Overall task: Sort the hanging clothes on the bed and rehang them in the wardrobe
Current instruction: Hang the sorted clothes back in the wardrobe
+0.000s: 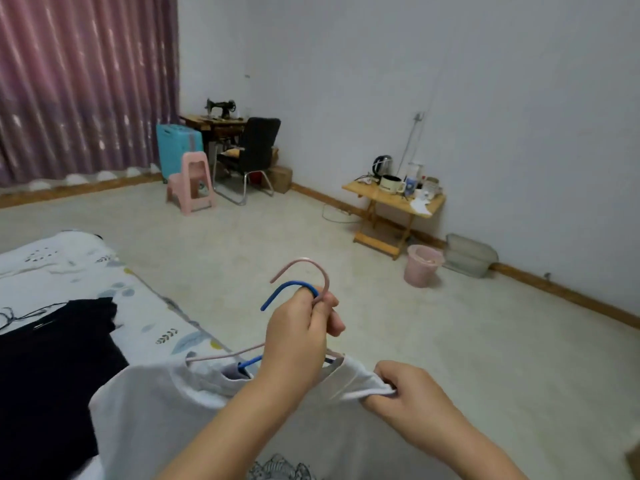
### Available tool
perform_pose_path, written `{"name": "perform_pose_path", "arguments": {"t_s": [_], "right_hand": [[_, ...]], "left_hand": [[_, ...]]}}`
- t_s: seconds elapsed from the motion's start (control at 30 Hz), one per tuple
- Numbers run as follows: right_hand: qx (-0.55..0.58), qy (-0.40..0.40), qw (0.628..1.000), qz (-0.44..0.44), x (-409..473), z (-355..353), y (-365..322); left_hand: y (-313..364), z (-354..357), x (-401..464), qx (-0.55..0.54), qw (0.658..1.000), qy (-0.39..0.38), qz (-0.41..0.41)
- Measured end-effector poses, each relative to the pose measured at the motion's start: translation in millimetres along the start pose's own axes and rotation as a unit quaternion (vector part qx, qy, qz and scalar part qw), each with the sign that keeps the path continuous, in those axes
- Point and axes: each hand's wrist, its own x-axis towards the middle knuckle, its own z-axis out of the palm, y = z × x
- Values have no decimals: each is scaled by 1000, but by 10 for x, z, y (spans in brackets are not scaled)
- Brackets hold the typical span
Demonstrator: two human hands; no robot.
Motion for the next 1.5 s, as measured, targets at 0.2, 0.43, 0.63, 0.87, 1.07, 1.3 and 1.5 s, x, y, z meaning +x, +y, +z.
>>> {"name": "perform_pose_path", "arguments": {"t_s": [0.2,0.43,0.63,0.87,1.07,1.3,1.5], "right_hand": [[267,-59,962,13,-835,-780,415],[392,65,914,77,-1868,-1177,840],[378,121,911,117,-2508,-1331,962],[367,235,887,151,-3087,-1145,875],[377,389,814,211,-3416,-739,499],[377,558,718,176,-3831,-417,-97],[313,612,680,257,-4366,-237,-480]], "left_hand": [[734,809,-323,-76,985,-151,42],[1379,1596,-844,-135,948,-273,94],[1732,2083,-1235,-186,913,-357,69],[2029,2230,-1714,-199,833,-509,89],[2018,1988,-2075,-123,789,-569,197],[1759,1693,-2700,-44,764,-615,189],[1896,1369,-3370,-191,612,-763,80]]}}
